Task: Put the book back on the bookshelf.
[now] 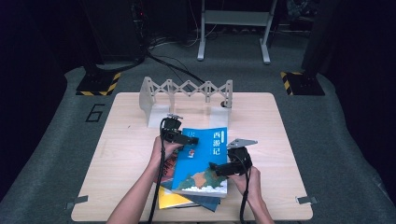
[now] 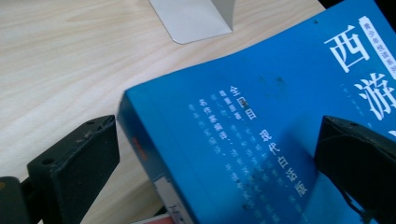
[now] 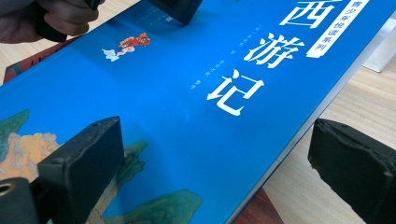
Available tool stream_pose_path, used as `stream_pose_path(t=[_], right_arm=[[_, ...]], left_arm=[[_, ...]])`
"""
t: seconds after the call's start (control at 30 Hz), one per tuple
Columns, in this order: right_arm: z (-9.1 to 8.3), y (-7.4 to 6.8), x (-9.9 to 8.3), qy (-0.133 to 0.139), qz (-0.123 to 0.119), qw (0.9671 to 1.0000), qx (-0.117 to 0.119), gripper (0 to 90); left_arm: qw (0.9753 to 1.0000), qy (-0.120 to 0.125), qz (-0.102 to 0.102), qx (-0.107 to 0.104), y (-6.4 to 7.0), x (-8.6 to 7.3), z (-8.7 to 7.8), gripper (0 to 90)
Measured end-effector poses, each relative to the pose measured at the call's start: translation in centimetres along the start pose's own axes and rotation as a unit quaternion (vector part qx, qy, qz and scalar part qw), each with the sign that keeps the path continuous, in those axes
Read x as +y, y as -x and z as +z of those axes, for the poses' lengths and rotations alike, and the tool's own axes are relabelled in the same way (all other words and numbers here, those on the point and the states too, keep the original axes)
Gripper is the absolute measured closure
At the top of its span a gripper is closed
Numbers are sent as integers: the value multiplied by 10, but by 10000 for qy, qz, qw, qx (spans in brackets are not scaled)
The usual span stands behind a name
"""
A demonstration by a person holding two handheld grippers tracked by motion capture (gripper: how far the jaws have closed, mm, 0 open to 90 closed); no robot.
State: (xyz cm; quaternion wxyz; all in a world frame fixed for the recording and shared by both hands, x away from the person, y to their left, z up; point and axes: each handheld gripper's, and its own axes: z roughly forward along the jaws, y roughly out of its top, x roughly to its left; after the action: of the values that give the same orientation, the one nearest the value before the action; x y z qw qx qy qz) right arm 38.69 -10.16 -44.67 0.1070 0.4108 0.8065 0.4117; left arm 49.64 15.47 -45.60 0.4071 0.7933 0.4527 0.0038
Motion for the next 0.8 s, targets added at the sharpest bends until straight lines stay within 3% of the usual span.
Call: stream_pose_path(t=[0.4, 0.8], right_arm=[[0, 0, 1, -73, 98, 9999, 32, 28], [1, 0, 1, -77, 112, 9999, 37, 28]], left_arm=[[10000, -7, -57, -40, -3, 0, 1, 0], [9992, -82, -327, -230, -9, -1, 3, 0]])
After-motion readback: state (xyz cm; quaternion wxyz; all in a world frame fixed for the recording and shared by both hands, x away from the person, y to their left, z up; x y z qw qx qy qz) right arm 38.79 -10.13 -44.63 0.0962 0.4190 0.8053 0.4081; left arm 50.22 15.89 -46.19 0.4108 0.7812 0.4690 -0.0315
